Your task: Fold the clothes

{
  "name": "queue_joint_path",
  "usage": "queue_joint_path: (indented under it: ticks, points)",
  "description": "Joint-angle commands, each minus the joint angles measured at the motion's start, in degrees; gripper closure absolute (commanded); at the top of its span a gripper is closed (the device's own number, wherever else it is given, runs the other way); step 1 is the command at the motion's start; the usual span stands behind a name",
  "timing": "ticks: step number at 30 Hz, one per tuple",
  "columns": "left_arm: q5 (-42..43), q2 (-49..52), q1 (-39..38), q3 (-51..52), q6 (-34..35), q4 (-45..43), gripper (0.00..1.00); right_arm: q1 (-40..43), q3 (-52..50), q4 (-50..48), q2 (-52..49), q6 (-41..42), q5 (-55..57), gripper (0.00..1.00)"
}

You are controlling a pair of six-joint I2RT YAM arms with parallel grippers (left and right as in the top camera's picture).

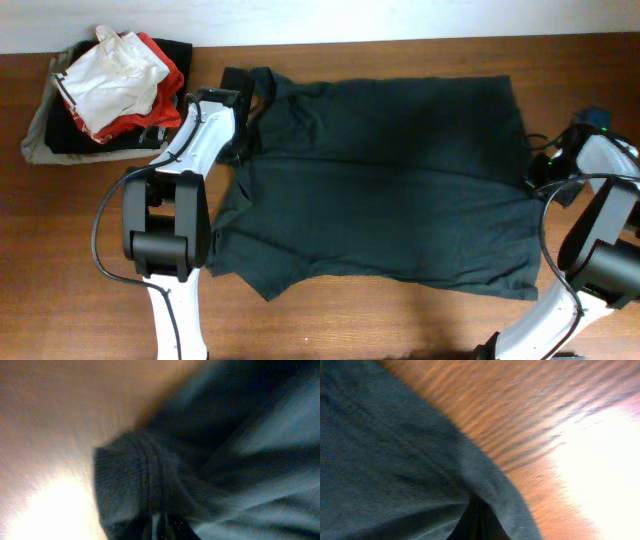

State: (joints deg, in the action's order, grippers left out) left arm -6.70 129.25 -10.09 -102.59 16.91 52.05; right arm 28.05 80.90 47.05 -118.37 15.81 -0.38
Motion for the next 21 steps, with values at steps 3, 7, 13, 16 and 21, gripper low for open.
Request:
queue_joint_path:
  ticks: [3,7,13,16,21]
  points:
    - [-5.53,0.74,0.5,-5.14,-6.43,-9.64,0.78,-1.14,0.11,0.09,-2.12,-1.03,3.69,0.96]
    - [-13.2,0.74,0.5,-9.03,-10.4,-10.86,0.72,-2.58,0.11,0.13,-2.12,-1.03,3.69,0.96]
    - [-5.46,0.72,0.22,-22.25,-10.75,5.6,0.72,-4.35,0.11,0.5,-2.12,-1.03,2.73,0.96]
    - [4.72,0.94,-0.07,-22.58,-10.78,12.61,0.72,-5.22,0.13,0.7,-2.12,-2.12,-1.27,0.93]
    - [7.37,1.16,-0.42,-19.23,-10.75,20.94,0.01,-6.64,3.98,6.27,-1.44,-1.86,-4.17,0.8]
